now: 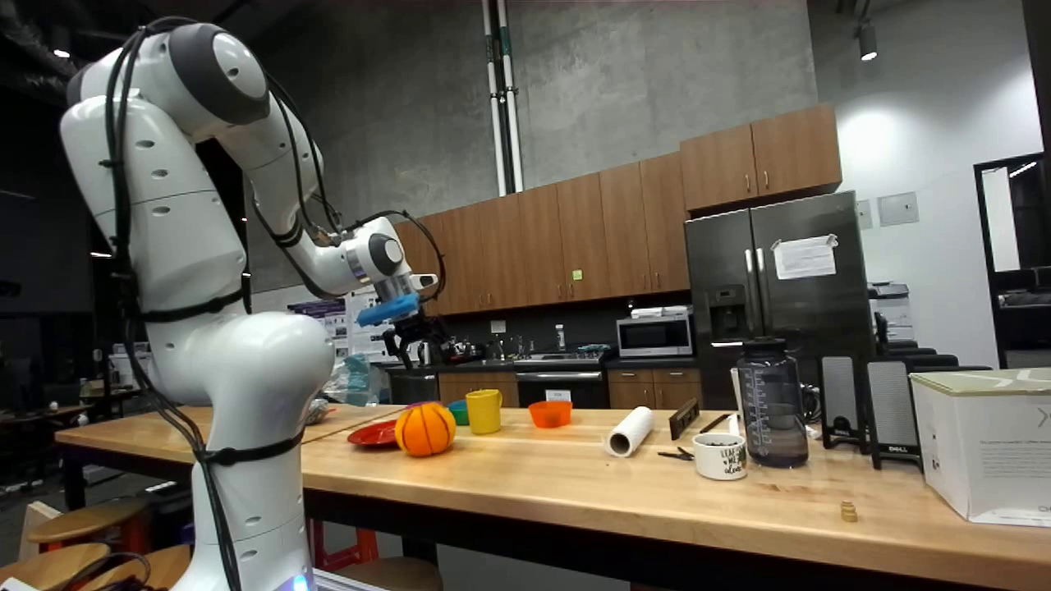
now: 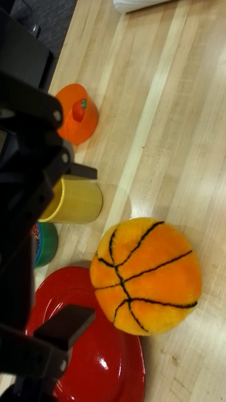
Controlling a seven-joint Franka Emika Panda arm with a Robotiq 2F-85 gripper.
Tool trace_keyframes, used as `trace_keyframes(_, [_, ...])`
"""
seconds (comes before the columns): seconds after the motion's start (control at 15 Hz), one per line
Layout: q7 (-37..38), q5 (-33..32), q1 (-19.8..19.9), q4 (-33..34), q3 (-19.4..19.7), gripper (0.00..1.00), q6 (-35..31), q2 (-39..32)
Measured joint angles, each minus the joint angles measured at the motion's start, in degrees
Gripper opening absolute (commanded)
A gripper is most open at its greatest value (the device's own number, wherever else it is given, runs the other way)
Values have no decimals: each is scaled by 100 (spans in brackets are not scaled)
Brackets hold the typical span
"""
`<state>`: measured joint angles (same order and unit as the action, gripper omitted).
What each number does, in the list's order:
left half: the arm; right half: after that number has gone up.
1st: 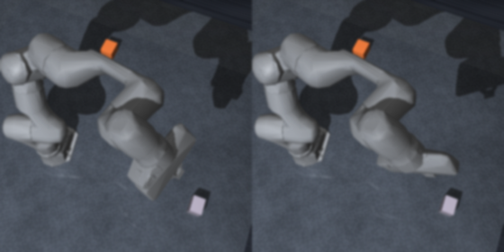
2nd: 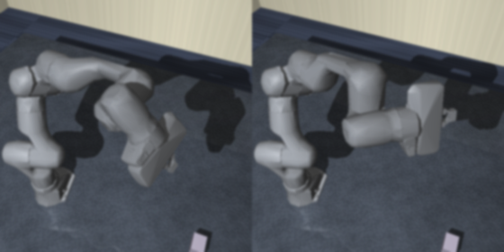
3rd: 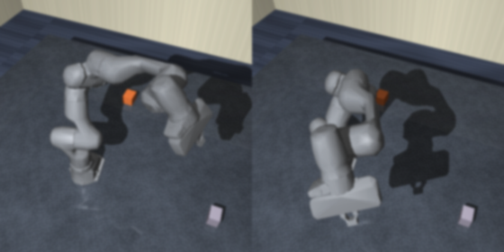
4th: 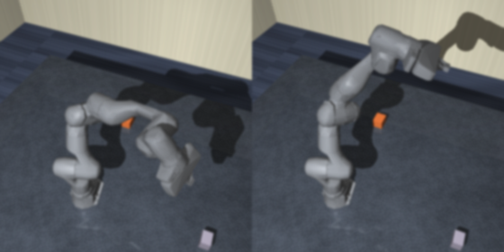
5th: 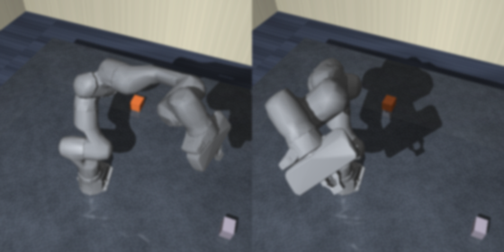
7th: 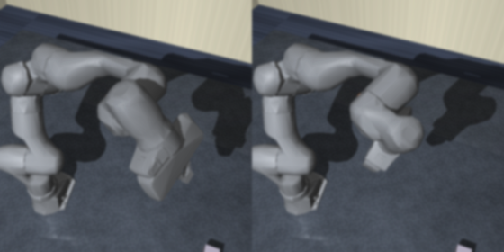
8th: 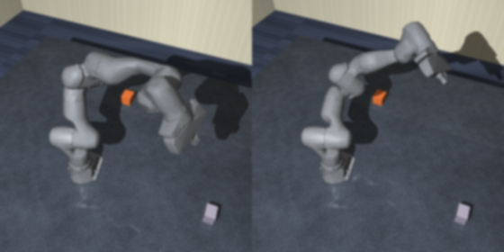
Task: Pour the contents of the blue bowl into the purple bow
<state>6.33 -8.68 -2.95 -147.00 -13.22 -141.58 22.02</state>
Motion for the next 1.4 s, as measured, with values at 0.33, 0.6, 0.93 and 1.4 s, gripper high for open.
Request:
trace_keyframes(0.33, [0, 1, -189, 368, -2, 100, -286, -448])
trace_keyframes(0.6, [-71, 53, -242, 1138, 40, 100, -354, -1139])
trace_keyframes(0.93, [-327, 187, -308, 2265, 103, 100, -244, -2141])
trace_keyframes(1.4, [-371, -14, -456, 3587, 222, 100, 319, -3323])
